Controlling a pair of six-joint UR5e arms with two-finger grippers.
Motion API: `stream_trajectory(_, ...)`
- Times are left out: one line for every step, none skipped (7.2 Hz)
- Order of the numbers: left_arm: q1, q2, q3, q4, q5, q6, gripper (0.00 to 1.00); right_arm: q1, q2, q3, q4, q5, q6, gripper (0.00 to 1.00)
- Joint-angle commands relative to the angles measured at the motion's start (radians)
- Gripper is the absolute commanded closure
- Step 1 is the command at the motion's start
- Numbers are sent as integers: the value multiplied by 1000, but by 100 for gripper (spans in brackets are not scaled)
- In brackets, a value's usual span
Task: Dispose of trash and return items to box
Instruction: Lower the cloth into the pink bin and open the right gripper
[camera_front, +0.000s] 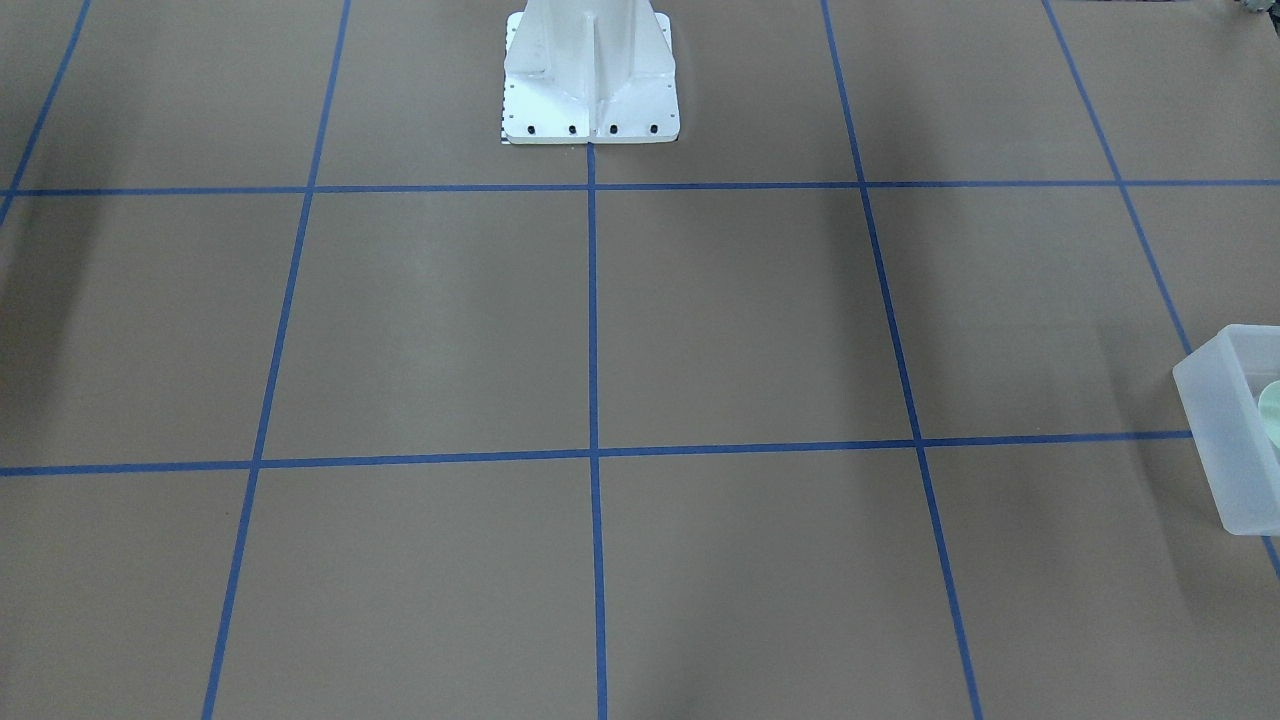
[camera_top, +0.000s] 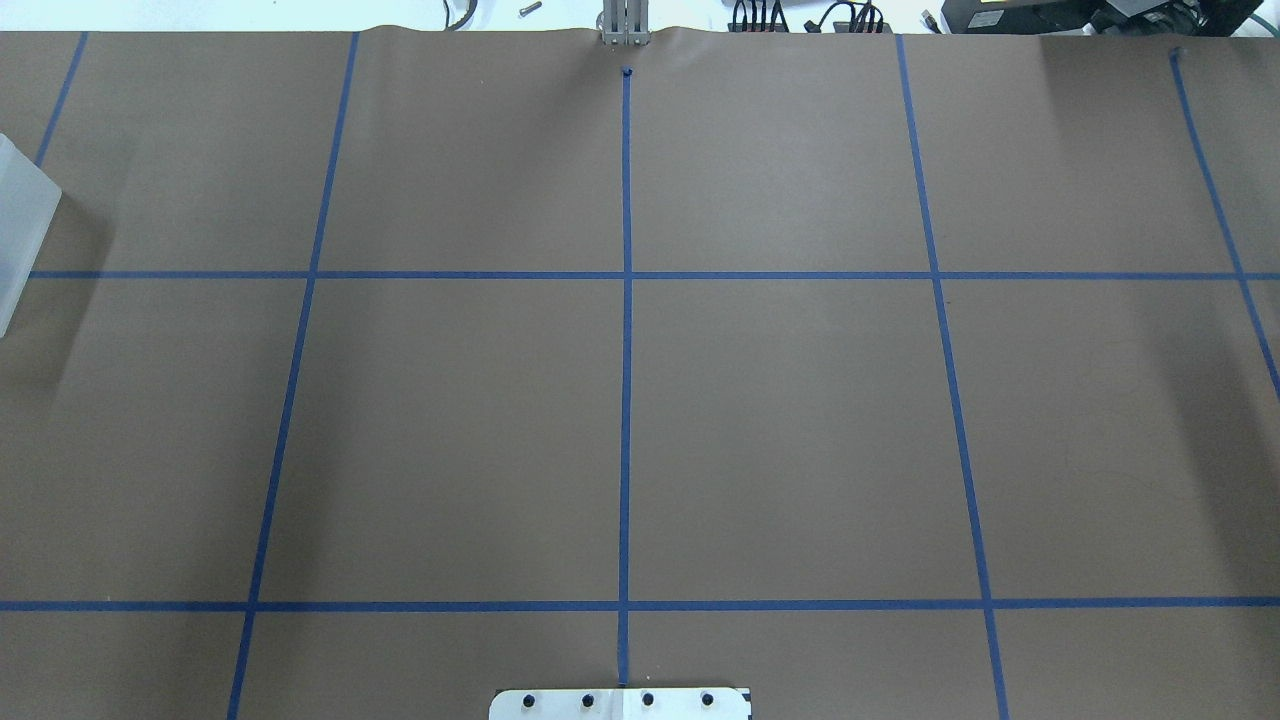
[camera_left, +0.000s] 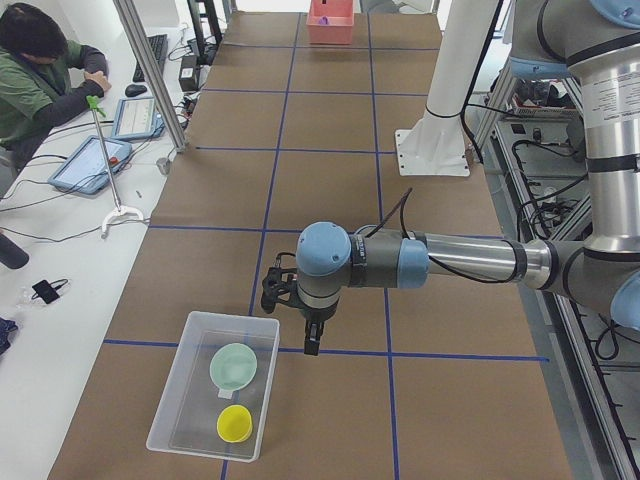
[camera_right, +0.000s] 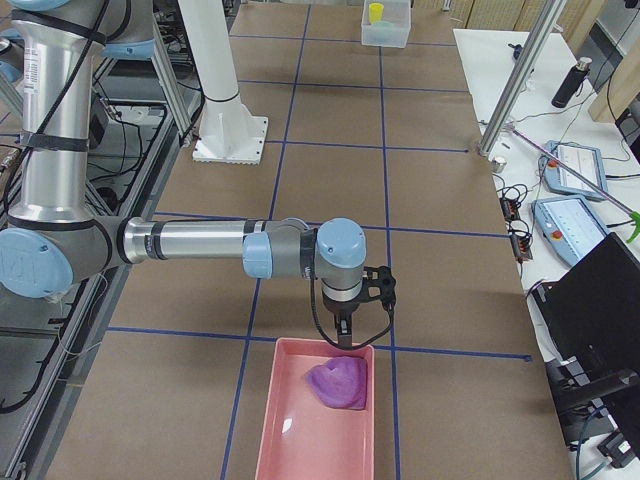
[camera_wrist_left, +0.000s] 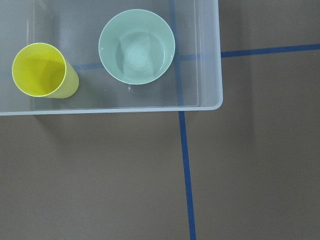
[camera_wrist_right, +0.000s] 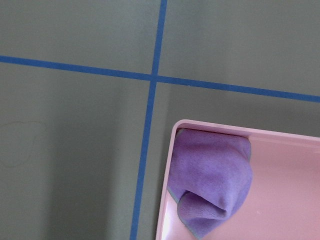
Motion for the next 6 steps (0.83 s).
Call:
stream_trajectory(0,0,0,-2,1,2,1,0,-49,6,4,-33,-7,0)
stream_trajectory(0,0,0,-2,1,2,1,2,-55,6,4,-24,-2,0)
stream_trajectory(0,1,0,-2,1,2,1,8,-57,10,-2,-19,-1,0)
stream_trajectory(0,1,-1,-2,-1,4,1,8,-67,1,3,-20,-5,0)
stream_trajectory(0,1,-1,-2,-1,4,1,10,-70,23,7,-19,-9,0)
stream_trajectory(0,1,-1,-2,1,4,1,10,-83,29,6,-34,-9,0)
